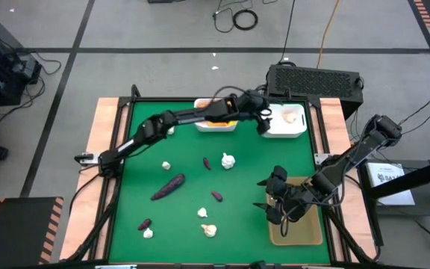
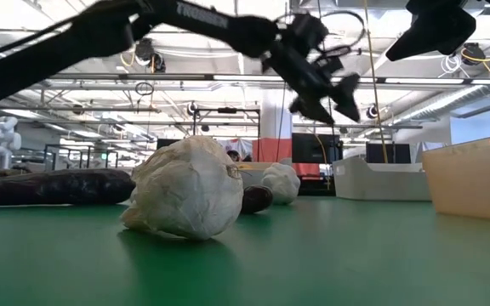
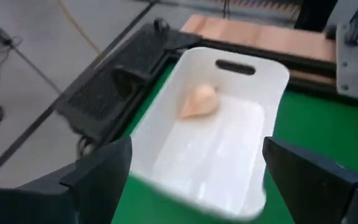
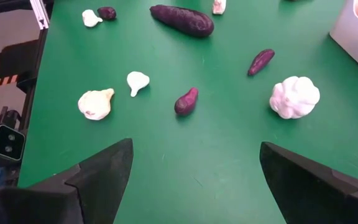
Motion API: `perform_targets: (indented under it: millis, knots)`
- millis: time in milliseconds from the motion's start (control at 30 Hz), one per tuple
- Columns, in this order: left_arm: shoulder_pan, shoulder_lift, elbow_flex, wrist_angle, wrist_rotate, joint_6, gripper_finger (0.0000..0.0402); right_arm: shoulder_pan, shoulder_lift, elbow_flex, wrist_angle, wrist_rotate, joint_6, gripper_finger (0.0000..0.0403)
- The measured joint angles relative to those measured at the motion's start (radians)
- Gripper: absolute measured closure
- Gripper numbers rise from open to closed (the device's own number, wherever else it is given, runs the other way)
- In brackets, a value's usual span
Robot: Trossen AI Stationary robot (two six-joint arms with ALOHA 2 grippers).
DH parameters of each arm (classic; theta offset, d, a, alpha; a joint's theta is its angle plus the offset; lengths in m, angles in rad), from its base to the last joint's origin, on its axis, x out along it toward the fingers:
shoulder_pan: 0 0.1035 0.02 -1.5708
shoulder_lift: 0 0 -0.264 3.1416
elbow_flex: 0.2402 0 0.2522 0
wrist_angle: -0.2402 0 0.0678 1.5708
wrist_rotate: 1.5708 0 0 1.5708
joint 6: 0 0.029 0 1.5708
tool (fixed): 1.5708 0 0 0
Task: Sort produce into baskets
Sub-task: Put the garlic into the right white bin
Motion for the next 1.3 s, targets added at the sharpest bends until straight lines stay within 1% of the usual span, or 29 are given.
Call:
perform_targets:
  millis: [100,233,400,500,600,700,800,867,1033,1167,1300]
  knots:
    - [0.003,-0.074,0.001,-0.182,-0.006,0.054,0.0033,0.0,0.0,0.0,0.0,0.0,-0.001,0.0062]
    - [0.003,-0.179,0.0,-0.422,-0.014,0.082,0.0033,0.0,0.007,0.0,0.001,0.0,0.001,0.0062]
    - [0.005,-0.315,0.0,-0.706,-0.096,0.083,0.0034,-0.011,0.031,0.0,0.008,0.057,-0.01,0.0062]
    - [0.004,-0.384,0.0,-0.84,-0.117,0.059,0.004,-0.044,0.04,0.0,0.035,0.08,-0.051,0.0062]
    - [0.003,-0.452,-0.009,-0.925,-0.115,0.029,0.0046,-0.088,0.04,0.0,0.089,0.083,-0.126,0.0062]
    - [-0.01,-0.524,-0.063,-0.993,-0.114,0.005,0.0051,-0.128,0.04,0.0,0.156,0.083,-0.21,0.0062]
    - [-0.029,-0.624,-0.179,-1.0,-0.113,-0.027,0.0052,-0.159,0.04,0.0,0.205,0.083,-0.281,0.0062]
    - [-0.041,-0.716,-0.285,-0.981,-0.113,-0.052,0.0052,-0.179,0.04,0.0,0.217,0.083,-0.287,0.0062]
    - [-0.075,-0.98,-0.62,-0.82,-0.118,-0.152,0.0052,-0.232,0.04,0.0,0.263,0.063,-0.3,0.0062]
    - [-0.112,-1.203,-0.897,-0.67,-0.122,-0.24,0.0052,-0.276,0.068,0.0,0.369,-0.068,-0.372,0.0062]
    - [-0.168,-1.391,-1.155,-0.521,-0.132,-0.346,0.0052,-0.304,0.137,0.002,0.521,-0.211,-0.446,0.0062]
